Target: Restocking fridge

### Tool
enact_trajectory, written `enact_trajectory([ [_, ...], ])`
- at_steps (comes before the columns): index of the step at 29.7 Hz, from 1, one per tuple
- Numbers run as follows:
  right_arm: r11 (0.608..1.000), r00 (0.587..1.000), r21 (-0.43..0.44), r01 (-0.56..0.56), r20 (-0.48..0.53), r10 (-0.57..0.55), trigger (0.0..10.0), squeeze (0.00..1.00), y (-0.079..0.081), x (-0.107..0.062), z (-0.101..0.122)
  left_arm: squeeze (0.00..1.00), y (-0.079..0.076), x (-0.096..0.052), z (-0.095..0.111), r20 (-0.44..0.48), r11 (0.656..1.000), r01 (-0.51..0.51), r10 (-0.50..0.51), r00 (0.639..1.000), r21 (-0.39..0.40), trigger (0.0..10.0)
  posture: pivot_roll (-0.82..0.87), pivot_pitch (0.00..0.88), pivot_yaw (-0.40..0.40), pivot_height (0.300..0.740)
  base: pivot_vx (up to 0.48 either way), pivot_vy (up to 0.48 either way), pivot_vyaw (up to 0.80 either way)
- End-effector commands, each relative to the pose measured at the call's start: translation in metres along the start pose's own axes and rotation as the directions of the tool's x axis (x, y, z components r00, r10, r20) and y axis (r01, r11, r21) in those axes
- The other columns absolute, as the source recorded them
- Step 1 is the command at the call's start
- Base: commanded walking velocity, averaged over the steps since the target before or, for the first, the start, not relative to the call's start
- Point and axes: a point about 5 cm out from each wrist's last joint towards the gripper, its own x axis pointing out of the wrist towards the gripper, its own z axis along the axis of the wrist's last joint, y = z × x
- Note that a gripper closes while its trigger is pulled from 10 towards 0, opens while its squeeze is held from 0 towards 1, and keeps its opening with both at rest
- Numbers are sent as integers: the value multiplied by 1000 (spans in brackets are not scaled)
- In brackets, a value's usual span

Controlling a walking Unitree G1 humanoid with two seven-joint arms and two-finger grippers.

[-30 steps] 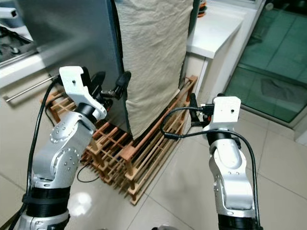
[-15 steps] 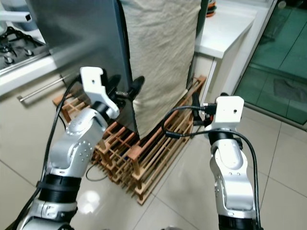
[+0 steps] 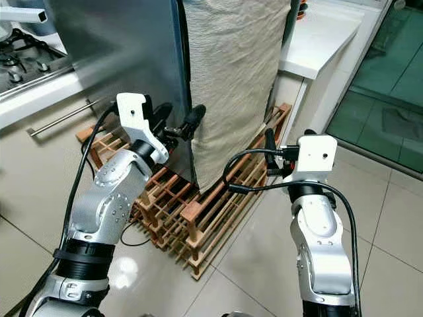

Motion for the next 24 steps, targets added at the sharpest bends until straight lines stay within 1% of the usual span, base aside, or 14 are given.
enact_trajectory([
  [1, 1000, 1000, -9, 6, 2, -6, 10000, 0, -2, 0, 2, 0, -11, -2, 5, 8, 997, 80, -80, 997, -7, 10000, -214, 0, 18, 740, 0, 0, 0],
  [7, 1000, 1000, -11, 7, -7, -7, 10000, 0, -3, -2, 0, 0, -14, -1, 0, -12, 995, 101, -101, 995, -9, 10000, -211, 0, 17, 740, 0, 0, 0],
  [12, 1000, 1000, -12, 8, -13, -8, 10000, 0, -4, -3, -1, 0, -15, 6, -5, -18, 997, 82, -82, 996, 3, 10000, -211, 0, 17, 740, 0, 0, 0],
  [13, 1000, 1000, -12, 7, -14, -8, 10000, 0, -3, -3, -2, 0, -14, 10, -8, -24, 998, 56, -55, 998, 26, 10000, -211, 0, 17, 740, 0, 0, 0],
  [16, 1000, 1000, -12, 6, -13, -6, 10000, 0, -3, -2, -2, 0, -12, 17, -10, -29, 999, 16, -14, 999, 42, 10000, -214, 0, 16, 740, 0, 0, 0],
  [18, 1000, 1000, -13, 6, -12, -6, 10000, 0, -3, -2, -1, 0, -11, 20, -9, -24, 999, 2, -1, 1000, 34, 10000, -214, 0, 16, 740, 0, 0, 0],
  [20, 1000, 1000, -14, 9, -11, -9, 10000, 0, -3, -3, -1, 0, -6, 24, -10, -31, 999, -43, 44, 999, 28, 10000, -226, 0, 23, 740, 0, 0, 0],
  [24, 1000, 1000, -15, 13, -13, -13, 10000, 0, -4, -4, -2, 0, -2, 26, -13, -39, 996, -87, 87, 995, 6, 10000, -226, 0, 23, 740, 0, 0, 0],
])
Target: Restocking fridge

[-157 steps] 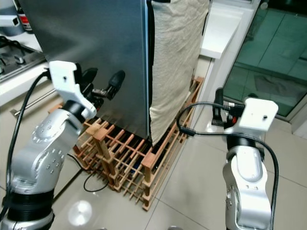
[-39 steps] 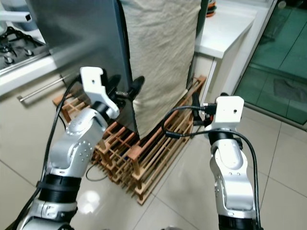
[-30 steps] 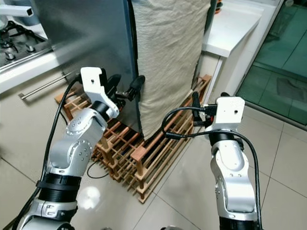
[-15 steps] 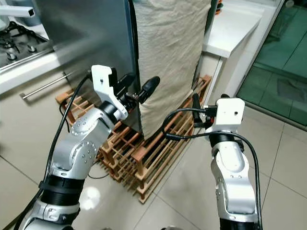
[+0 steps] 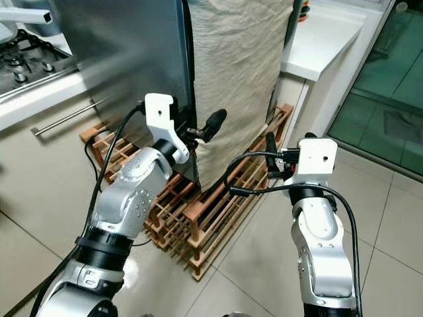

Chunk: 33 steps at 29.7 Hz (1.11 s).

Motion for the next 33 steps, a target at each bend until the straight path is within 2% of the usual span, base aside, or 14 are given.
enact_trajectory([
  [1, 1000, 1000, -10, 9, 1, -9, 10000, 0, -2, -1, 2, 0, 7, 4, 3, 6, 998, -57, 57, 998, -4, 10000, -226, 0, 23, 740, 0, 0, 0],
  [7, 1000, 1000, -11, 8, -1, -8, 10000, 0, -2, -2, 2, 0, -8, 9, 2, 10, 999, 34, -34, 999, -26, 10000, -229, 0, 21, 740, 0, 0, 0],
  [8, 1000, 1000, -11, 5, -1, -5, 10000, 0, -2, -2, 2, 0, -23, 9, 3, 13, 988, 151, -151, 989, -24, 10000, -229, 0, 21, 740, 0, 0, 0],
  [9, 1000, 1000, -11, 5, -1, -5, 10000, 0, -2, -2, 2, 0, -23, 9, 3, 13, 988, 151, -151, 989, -24, 10000, -229, 0, 21, 740, 0, 0, 0],
  [11, 1000, 1000, -13, 1, -5, -1, 10000, 0, -1, -1, 1, 0, -41, 7, 4, 28, 958, 286, -286, 958, -11, 10000, -229, 0, 21, 740, 0, 0, 0],
  [12, 1000, 1000, -13, 1, -5, -1, 10000, 0, -1, -1, 1, 0, -41, 7, 4, 28, 958, 286, -286, 958, -11, 10000, -229, 0, 21, 740, 0, 0, 0],
  [13, 1000, 1000, -14, -2, -12, 2, 10000, 0, -2, -2, 0, 0, -58, 6, 7, 52, 916, 400, -398, 916, -29, 10000, -227, 0, 18, 740, 0, 0, 0],
  [14, 1000, 1000, -15, -1, -15, 1, 10000, 0, -3, -3, 0, 0, -67, 7, 8, 69, 895, 443, -439, 896, -48, 10000, -229, 0, 19, 740, 0, 0, 0],
  [15, 1000, 1000, -15, -1, -15, 1, 10000, 0, -3, -3, 0, 0, -67, 7, 8, 69, 895, 443, -439, 896, -48, 10000, -229, 0, 19, 740, 0, 0, 0],
  [16, 1000, 1000, -16, 1, -17, -1, 10000, 0, -4, -3, 0, 0, -79, 9, 12, 102, 860, 504, -496, 863, -79, 10000, -229, 0, 19, 740, 0, 0, 0],
  [18, 1000, 1000, -16, 2, -17, -2, 10000, 0, -5, -3, 0, 0, -83, 10, 14, 115, 851, 518, -508, 854, -87, 10000, -238, 0, 23, 740, 0, 0, 0],
  [20, 1000, 1000, -13, 6, -15, -6, 10000, 0, -3, -2, 0, 0, -97, 10, 16, 141, 804, 583, -567, 811, -118, 10000, -243, 0, 25, 740, 0, 0, 0],
  [28, 1000, 1000, -10, -2, -22, 2, 10000, 0, -2, -1, -2, 0, -115, 4, 16, 177, 694, 696, -673, 718, -187, 10000, -238, 0, 21, 740, 0, 0, 0],
  [33, 1000, 1000, -9, -5, -23, 5, 10000, 0, -1, 1, -2, 0, -115, 3, 15, 172, 681, 706, -685, 708, -194, 10000, -229, 0, 22, 740, 0, 0, 0],
])
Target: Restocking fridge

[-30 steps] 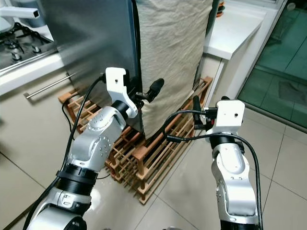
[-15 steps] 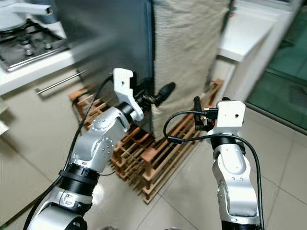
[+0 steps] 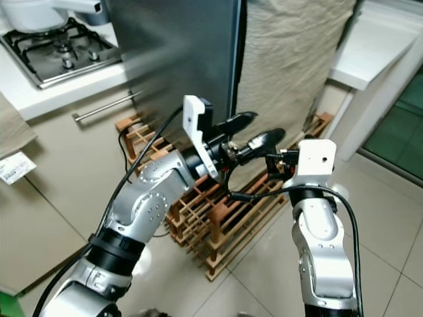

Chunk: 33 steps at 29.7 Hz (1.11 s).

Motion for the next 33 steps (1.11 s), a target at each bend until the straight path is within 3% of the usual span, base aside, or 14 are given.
enact_trajectory([
  [1, 1000, 1000, -3, -2, -3, 2, 10000, 0, 0, 2, 0, 0, -33, 33, 9, 95, 990, 131, -126, 987, -52, 10000, -229, 0, 22, 740, 0, 0, 0],
  [4, 1000, 1000, -1, 0, -1, 0, 10000, 0, 0, 1, 0, 0, -25, 29, 10, 91, 998, 56, -53, 994, -25, 10000, -228, 0, 24, 740, 0, 0, 0],
  [7, 1000, 1000, 2, 14, 9, -14, 10000, 0, -1, -1, 1, 0, 1, 15, 16, 103, 989, -143, 140, 985, 32, 10000, -229, 0, 27, 740, 0, 0, 0],
  [8, 1000, 1000, 2, 14, 9, -14, 10000, 0, -1, -1, 1, 0, 1, 15, 16, 103, 989, -143, 140, 985, 32, 10000, -229, 0, 27, 740, 0, 0, 0],
  [9, 999, 999, 1, 35, 24, -35, 10000, 0, -4, -3, 2, 0, 13, 1, 20, 115, 969, -239, 232, 966, 55, 10000, -229, 0, 28, 740, 0, 0, 0],
  [14, 998, 998, -4, 57, 34, -56, 10000, 0, -7, -7, 1, 0, 26, -28, 26, 134, 922, -374, 360, 923, 99, 10000, -225, 0, 26, 740, 0, 0, 0],
  [19, 999, 998, 9, 53, 41, -53, 10000, 0, -5, -6, 0, 0, 42, -61, 27, 142, 833, -542, 526, 839, 114, 10000, -195, 0, 18, 740, 0, 0, 0],
  [29, 999, 998, 16, 37, 41, -38, 10000, 0, -3, -4, -3, 0, 54, -79, 29, 136, 763, -630, 615, 777, 147, 10000, -180, 0, 14, 740, 0, 0, -525],
  [33, 999, 998, 13, 40, 38, -41, 10000, 0, -3, -4, -4, 0, 66, -94, 27, 140, 684, -719, 705, 695, 125, 10000, -185, 0, 18, 740, 0, 0, -730],
])
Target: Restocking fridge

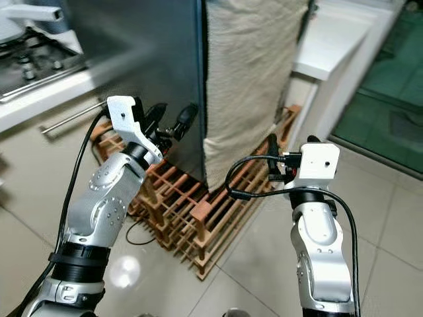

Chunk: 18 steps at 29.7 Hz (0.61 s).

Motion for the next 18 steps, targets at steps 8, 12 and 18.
enact_trajectory([
  [8, 1000, 1000, -9, 9, 2, -9, 10000, 0, -4, 0, -2, 0, 33, -15, 0, 12, 985, -170, 170, 985, 19, 10000, -182, 0, 13, 740, 0, 300, -731],
  [12, 1000, 1000, -7, 5, 5, -5, 10000, 0, -3, 1, -1, 0, 32, -14, 0, 11, 985, -165, 165, 986, 50, 10000, -182, 0, 13, 740, 0, 480, -731],
  [18, 1000, 1000, -3, 5, 12, -5, 10000, 0, -3, 2, 0, 0, 26, -8, -1, -9, 990, -125, 126, 992, 68, 10000, -182, 0, 10, 740, 0, 320, -719],
])
